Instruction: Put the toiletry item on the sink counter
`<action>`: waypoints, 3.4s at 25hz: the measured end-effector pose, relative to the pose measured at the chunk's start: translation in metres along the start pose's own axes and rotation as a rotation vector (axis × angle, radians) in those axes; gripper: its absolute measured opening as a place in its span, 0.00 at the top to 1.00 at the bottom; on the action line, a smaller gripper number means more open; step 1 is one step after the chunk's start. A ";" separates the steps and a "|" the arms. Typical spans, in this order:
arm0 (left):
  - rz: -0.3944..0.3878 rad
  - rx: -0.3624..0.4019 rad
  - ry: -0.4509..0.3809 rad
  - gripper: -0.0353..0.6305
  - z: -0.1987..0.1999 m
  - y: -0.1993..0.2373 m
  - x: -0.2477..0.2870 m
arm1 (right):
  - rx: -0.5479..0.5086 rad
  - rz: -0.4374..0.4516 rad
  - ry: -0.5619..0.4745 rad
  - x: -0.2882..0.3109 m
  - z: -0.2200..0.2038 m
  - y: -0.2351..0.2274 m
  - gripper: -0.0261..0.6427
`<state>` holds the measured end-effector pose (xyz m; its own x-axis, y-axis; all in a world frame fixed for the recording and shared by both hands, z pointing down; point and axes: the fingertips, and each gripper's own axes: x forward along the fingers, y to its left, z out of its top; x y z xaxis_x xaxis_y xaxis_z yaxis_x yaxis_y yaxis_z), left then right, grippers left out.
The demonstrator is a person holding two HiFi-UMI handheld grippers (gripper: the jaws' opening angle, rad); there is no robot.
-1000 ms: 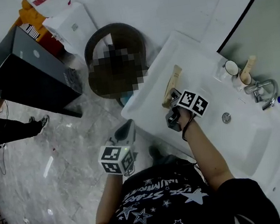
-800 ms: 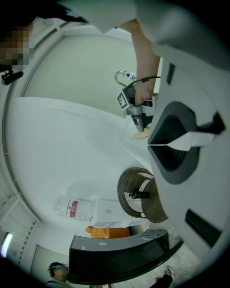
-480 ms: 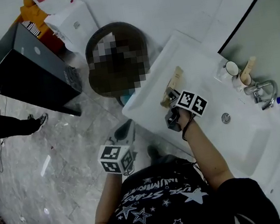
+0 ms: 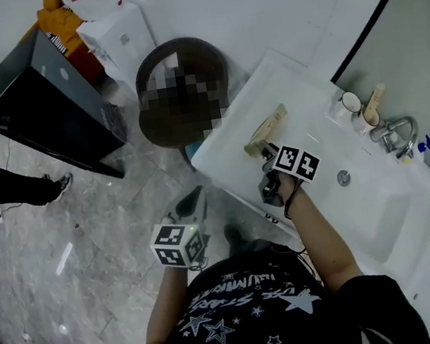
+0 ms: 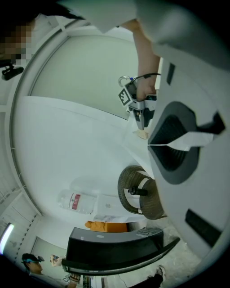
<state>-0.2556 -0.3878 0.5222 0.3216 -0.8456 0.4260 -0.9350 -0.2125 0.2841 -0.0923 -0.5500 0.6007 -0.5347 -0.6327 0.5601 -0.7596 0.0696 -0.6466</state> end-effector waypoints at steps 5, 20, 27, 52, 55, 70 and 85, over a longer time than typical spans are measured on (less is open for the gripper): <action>0.000 0.013 -0.017 0.92 -0.004 -0.007 -0.026 | -0.062 0.034 -0.020 -0.023 -0.011 0.017 0.77; 0.028 0.034 -0.069 0.92 -0.040 -0.043 -0.115 | -0.354 0.164 -0.152 -0.117 -0.052 0.076 0.92; 0.040 0.025 -0.083 0.92 -0.071 -0.065 -0.162 | -0.383 0.203 -0.144 -0.156 -0.098 0.081 0.94; -0.004 0.035 -0.098 0.92 -0.150 -0.138 -0.264 | -0.519 0.252 -0.104 -0.297 -0.227 0.074 0.94; 0.000 0.022 -0.095 0.92 -0.155 -0.137 -0.266 | -0.530 0.272 -0.104 -0.303 -0.232 0.078 0.94; -0.008 0.034 -0.098 0.92 -0.158 -0.204 -0.258 | -0.600 0.307 -0.087 -0.355 -0.225 0.040 0.94; 0.010 0.032 -0.088 0.92 -0.203 -0.302 -0.277 | -0.609 0.336 -0.074 -0.439 -0.243 -0.028 0.94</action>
<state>-0.0315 0.0100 0.4930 0.2996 -0.8870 0.3514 -0.9427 -0.2186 0.2520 0.0736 -0.0871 0.4991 -0.7669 -0.5503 0.3301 -0.6413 0.6769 -0.3614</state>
